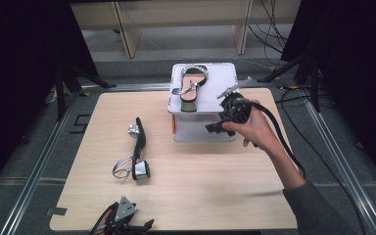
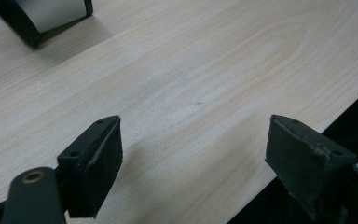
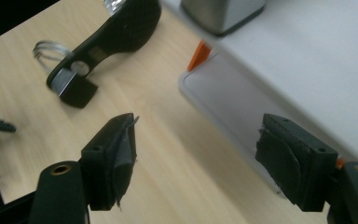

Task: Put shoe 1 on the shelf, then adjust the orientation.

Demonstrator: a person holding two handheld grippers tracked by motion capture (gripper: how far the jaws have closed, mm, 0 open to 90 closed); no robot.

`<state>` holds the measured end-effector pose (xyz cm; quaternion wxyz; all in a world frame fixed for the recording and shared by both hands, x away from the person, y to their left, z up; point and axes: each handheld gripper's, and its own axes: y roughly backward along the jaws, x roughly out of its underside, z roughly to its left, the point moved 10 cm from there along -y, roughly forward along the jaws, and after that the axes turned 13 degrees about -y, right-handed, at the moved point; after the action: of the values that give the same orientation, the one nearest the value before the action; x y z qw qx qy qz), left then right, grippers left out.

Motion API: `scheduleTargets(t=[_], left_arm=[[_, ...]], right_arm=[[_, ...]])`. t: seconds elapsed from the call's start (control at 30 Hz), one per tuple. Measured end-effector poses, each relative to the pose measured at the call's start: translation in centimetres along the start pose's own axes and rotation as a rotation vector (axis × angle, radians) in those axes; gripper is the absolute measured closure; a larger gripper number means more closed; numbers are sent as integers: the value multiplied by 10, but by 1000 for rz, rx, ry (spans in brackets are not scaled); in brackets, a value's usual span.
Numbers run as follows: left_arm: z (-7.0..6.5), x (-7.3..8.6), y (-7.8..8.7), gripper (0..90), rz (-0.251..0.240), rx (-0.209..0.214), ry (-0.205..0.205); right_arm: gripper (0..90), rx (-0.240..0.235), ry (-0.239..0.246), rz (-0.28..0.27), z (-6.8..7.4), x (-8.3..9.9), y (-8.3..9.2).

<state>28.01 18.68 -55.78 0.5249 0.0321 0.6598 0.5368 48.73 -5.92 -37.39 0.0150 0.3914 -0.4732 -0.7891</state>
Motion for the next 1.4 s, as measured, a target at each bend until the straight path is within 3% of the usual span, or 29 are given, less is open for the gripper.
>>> scheduleTargets(t=[0.1, 0.13, 0.2, 0.27, 0.3, 0.37, 0.4, 0.43, 0.47, 0.53, 0.57, 0.63, 0.67, 0.7, 0.73, 0.77, 0.8, 0.9, 1.07, 1.17, 1.3, 1.33, 1.4], left_arm=[[1, -1, -1, 181, -7, -11, 22], [2, 0, -1, 179, -4, -9, 23], [4, -1, -1, 179, -14, -20, 40], [6, -2, 0, 177, -22, -23, 53], [7, -1, 0, 176, -16, -30, 54], [6, -3, 0, 175, -37, -20, 69], [9, 1, 1, 175, 1, -28, 47], [7, -3, -1, 171, -38, -30, 100], [7, -5, -1, 169, -49, -31, 100], [10, -4, -1, 169, -31, -43, 80], [10, -4, -1, 168, -32, -45, 84], [10, 0, 3, 168, 2, -21, 47], [11, 0, 2, 168, -3, -25, 53], [9, -3, 2, 168, -26, -29, 74], [8, -5, 2, 167, -42, -31, 87], [8, -5, 2, 167, -46, -33, 87], [11, -4, 2, 166, -37, -43, 69], [12, -5, 3, 160, -40, -53, 82], [14, -17, 2, 158, -89, -51, 121], [17, -23, 0, 158, -116, -54, 143], [29, -29, -6, 160, -138, -72, 167], [35, -30, -8, 162, -146, -70, 197], [42, -32, -11, 170, -154, -81, 219]], right_arm=[[281, -22, 24, 0, 4, 16, -4], [281, -43, 10, 22, 9, 35, -12], [280, -47, 30, 35, 8, 48, -17], [279, -49, -1, 43, 9, 61, -22], [278, -49, 22, 36, 8, 66, -26], [278, -56, 19, 46, 8, 73, -30], [278, -53, 13, 45, 8, 79, -32], [279, -45, 4, 60, 7, 91, -39], [279, -42, 29, 66, 5, 94, -43], [279, -48, 8, 75, 7, 103, -48], [278, -44, 41, 77, 4, 108, -53], [275, -36, 24, 108, 5, 118, -60], [275, -32, 57, 109, 3, 124, -66], [275, -27, 52, 124, 3, 129, -68], [274, -28, 66, 128, 3, 133, -71], [275, -29, 39, 139, 5, 137, -72], [271, -28, 53, 134, 5, 140, -74], [264, -27, 67, 157, 9, 147, -75], [265, -48, 106, 138, 20, 155, -75], [264, -52, 103, 150, 23, 160, -76], [265, -65, 110, 161, 29, 171, -74], [265, -65, 95, 156, 30, 172, -73], [265, -61, 118, 146, 29, 173, -71]])
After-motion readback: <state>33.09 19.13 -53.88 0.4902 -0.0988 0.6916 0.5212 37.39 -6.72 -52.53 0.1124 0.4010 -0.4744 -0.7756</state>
